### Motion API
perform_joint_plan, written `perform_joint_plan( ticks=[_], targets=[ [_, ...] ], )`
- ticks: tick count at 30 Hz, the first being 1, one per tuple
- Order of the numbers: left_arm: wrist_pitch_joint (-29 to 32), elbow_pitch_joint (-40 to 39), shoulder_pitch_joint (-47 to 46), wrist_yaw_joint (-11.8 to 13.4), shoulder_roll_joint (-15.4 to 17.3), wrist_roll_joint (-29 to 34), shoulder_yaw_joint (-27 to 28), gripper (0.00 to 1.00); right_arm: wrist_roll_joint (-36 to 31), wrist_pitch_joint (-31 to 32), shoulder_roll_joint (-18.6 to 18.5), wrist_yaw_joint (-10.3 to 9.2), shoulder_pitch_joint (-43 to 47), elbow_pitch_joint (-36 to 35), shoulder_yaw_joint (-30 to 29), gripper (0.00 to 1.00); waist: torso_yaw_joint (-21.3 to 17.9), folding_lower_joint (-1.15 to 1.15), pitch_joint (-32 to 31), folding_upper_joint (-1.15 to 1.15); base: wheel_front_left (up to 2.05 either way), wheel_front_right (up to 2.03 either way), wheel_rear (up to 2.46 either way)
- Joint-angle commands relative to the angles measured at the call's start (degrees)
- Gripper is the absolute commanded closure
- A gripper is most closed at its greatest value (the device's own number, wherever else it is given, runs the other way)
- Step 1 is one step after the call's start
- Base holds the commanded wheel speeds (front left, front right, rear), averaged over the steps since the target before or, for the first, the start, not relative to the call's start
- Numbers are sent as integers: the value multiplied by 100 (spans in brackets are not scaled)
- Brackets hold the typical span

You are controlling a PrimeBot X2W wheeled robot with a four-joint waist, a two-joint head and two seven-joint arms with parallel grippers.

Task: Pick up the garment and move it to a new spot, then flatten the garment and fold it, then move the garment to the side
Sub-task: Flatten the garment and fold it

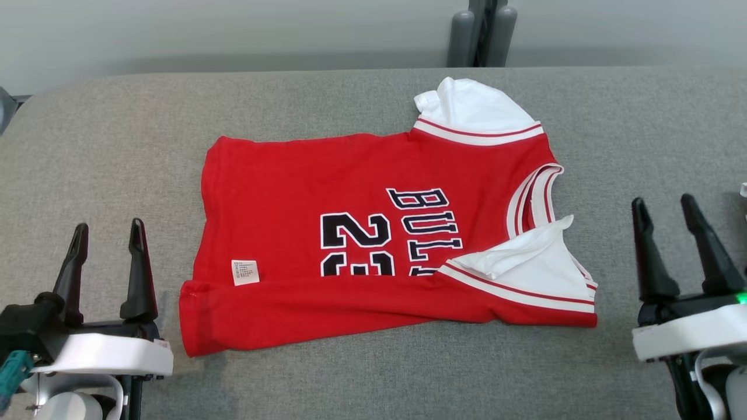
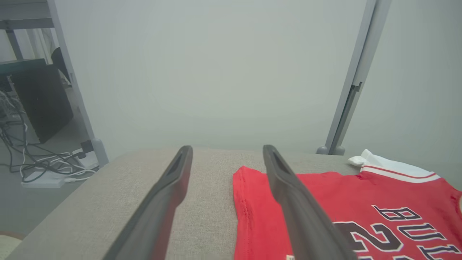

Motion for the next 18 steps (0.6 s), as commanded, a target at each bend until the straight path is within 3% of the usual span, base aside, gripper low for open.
perform_joint_plan(
  ticks=[1,18],
  targets=[
    [-21,107,-109,-37,67,76,-37,0,-132,-66,-54,2,85,52,43,0,20,0,-59,0,0,0,0],
    [188,600,-94,-216,85,32,-347,0,-444,17,35,2,311,334,122,0,103,0,-122,0,0,0,0]
  ],
)
